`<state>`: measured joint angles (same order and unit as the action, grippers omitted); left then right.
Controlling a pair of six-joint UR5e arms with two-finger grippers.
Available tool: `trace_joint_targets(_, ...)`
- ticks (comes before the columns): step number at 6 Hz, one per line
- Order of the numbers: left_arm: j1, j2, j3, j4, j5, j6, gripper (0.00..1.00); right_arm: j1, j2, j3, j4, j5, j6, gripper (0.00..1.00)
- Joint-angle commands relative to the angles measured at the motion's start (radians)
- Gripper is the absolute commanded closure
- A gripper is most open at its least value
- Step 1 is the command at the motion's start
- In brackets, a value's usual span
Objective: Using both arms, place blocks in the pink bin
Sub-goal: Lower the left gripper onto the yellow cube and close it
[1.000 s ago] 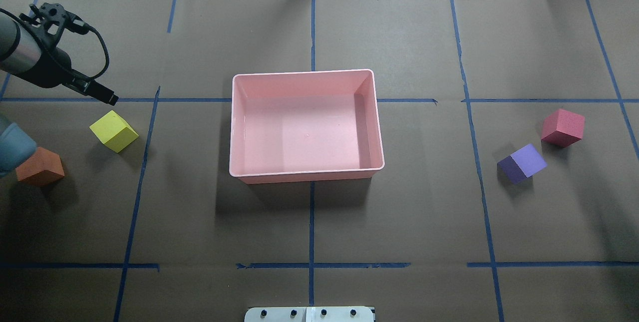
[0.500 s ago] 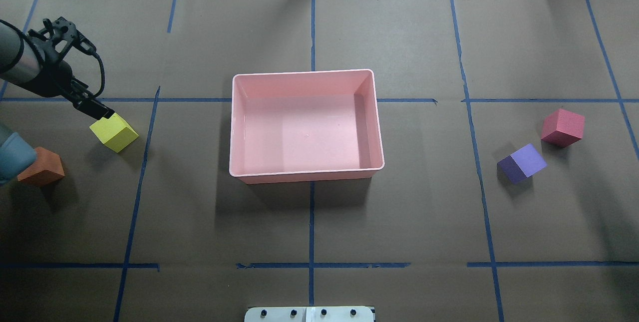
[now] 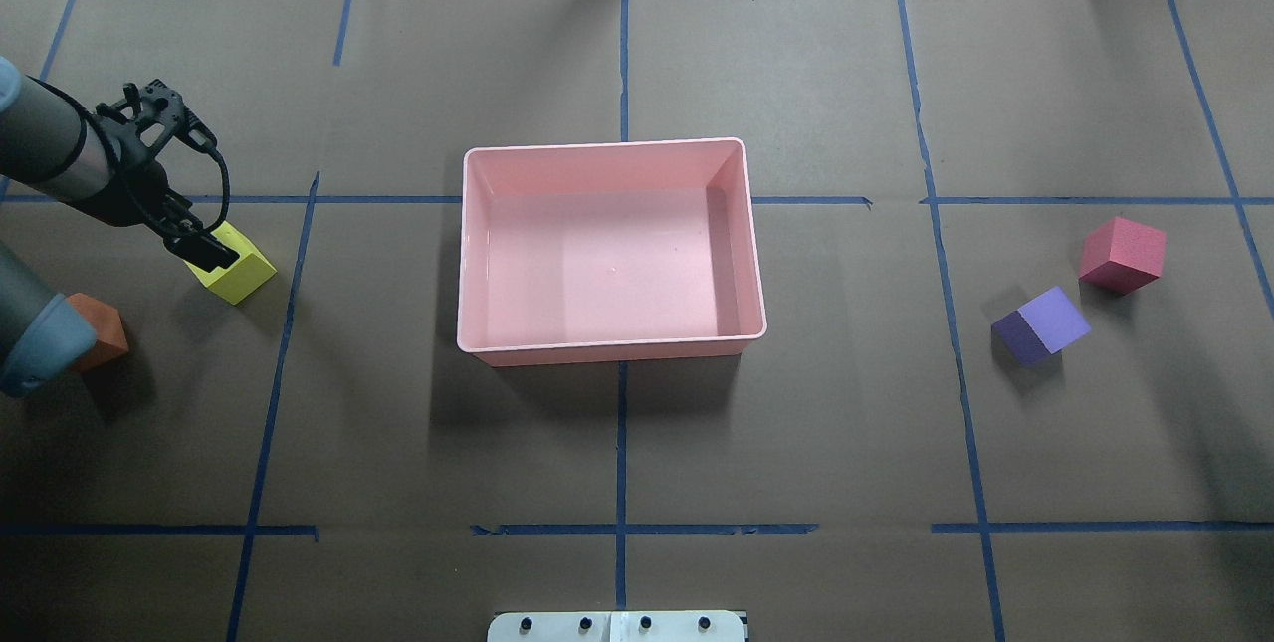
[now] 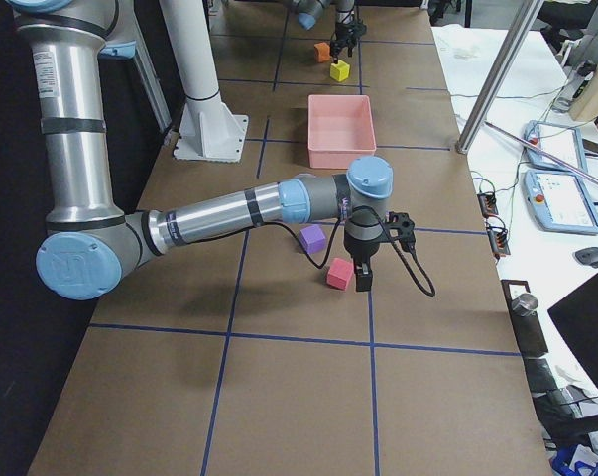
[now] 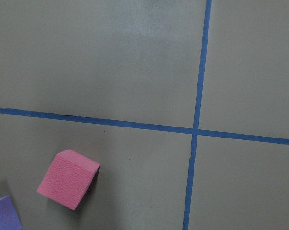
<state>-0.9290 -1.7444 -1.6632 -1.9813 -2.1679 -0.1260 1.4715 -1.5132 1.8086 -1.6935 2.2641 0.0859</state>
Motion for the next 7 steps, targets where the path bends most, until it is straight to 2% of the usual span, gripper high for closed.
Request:
trace_joint_targets(1,0.013,-0.001,0.040,-0.033,0.000,-0.004,0.00,0.001,-0.002,0.000,0.000,0.000,0.000,0.00)
trace_joint_targets(4,0.073,-0.015,0.097,-0.034,0.000,-0.064,0.01,0.000,-0.007,0.001,0.000,0.000,-0.002,0.00)
trace_joint_targets(5,0.087,-0.038,0.097,-0.030,-0.001,-0.105,0.68,0.001,-0.008,0.003,0.000,0.000,-0.002,0.00)
trace_joint_targets(6,0.087,-0.038,0.082,-0.025,-0.009,-0.106,0.93,0.001,-0.007,0.003,0.000,0.000,-0.002,0.00)
trace_joint_targets(7,0.072,-0.035,0.042,-0.008,-0.009,-0.109,0.96,0.001,-0.007,0.003,0.000,0.000,-0.002,0.00)
